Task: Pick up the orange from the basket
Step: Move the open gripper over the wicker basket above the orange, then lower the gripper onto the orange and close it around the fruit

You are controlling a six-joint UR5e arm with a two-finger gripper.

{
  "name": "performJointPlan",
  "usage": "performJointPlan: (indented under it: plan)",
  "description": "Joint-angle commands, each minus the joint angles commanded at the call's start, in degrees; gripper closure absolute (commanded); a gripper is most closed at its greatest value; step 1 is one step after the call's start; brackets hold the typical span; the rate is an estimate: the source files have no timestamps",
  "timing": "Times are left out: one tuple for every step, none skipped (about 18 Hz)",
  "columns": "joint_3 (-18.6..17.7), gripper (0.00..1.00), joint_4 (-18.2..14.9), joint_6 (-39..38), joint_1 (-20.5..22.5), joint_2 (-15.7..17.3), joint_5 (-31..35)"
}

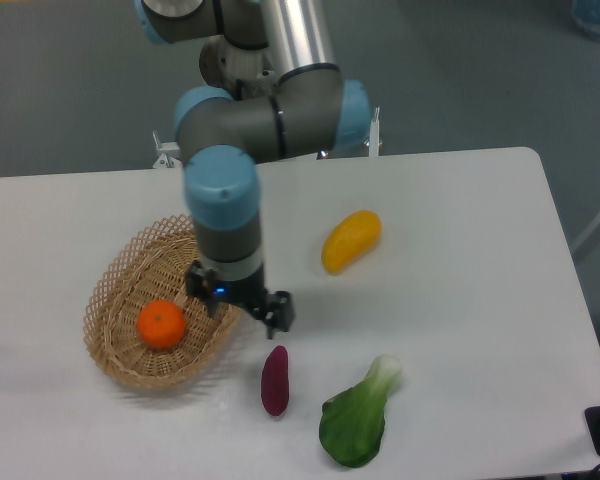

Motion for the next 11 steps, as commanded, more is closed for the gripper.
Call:
performJointPlan:
  plan:
    - [-0.44,0.0,0.0,-0.18,-1.23,-0.35,-0.97]
    - [-0.88,0.0,0.0,-0.18,-1.76,-0.62,-1.06]
    - [-1.75,0.0,0.0,-0.18,-2.9,-1.23,-1.07]
    - [-2.54,0.0,-0.26,-0.18,-3.43,-1.41,-1.15]
    - [-3.16,0.0,-0.35,0.0,-3.87,-1.32,-1.24]
    - [-3.78,0.0,-0.18,0.08,-4.48,-1.32,-1.33]
    - [-4.13,0.0,-0.18,0.09,-4.75,-1.67,-1.5]
    - [-4.13,0.0,-0.09,0.09,-5.28,-2.2,-1.5]
    - [-4.13,0.0,-0.09,0.0,-5.37,-2.55,-1.59]
    - [-4.13,0.0,-0.09,0.0,-5.46,-2.81,-1.77]
    - [-4.22,0.0,-0.09,-0.18,-5.89,-3.08,-1.86]
